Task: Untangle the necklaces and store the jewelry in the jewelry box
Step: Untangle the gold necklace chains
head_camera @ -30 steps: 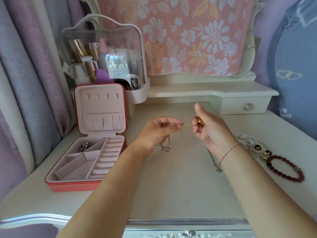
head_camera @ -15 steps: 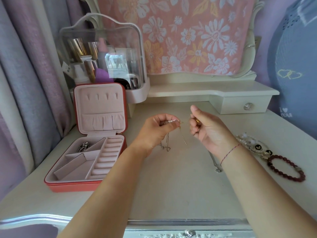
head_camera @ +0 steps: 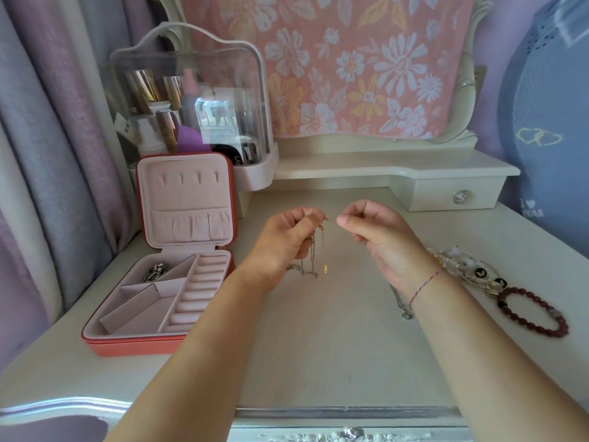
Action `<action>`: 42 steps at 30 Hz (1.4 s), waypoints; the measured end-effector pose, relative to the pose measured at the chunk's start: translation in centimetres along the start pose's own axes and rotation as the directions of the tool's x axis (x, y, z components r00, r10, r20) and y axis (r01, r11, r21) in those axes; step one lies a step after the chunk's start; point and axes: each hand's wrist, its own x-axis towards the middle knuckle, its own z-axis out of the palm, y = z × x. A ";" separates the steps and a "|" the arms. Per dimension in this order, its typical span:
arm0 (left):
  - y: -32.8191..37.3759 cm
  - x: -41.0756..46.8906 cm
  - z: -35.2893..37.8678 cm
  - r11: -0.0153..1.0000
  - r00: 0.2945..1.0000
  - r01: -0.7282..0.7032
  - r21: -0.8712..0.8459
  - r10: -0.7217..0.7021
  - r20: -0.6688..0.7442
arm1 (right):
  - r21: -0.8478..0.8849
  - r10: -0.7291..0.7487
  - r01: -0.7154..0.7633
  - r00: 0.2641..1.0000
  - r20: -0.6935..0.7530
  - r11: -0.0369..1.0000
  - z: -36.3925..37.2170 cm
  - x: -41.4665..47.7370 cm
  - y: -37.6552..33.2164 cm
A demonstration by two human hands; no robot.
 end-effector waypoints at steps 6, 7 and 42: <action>0.0 0.0 -0.1 1.000 1.000 0.014 0.006 -0.014 -0.002 | -0.513 -0.205 0.148 0.977 -0.055 0.845 0.6 -0.4 0.7; 0.0 0.0 -0.1 1.000 1.000 0.015 0.002 -0.015 -0.003 | -0.531 -0.216 0.154 0.975 -0.056 0.833 0.7 -0.4 0.8; 0.3 -0.6 0.4 0.990 0.995 0.021 0.142 -0.035 0.099 | -0.030 0.049 -0.054 0.989 -0.140 0.998 0.4 -0.3 -0.3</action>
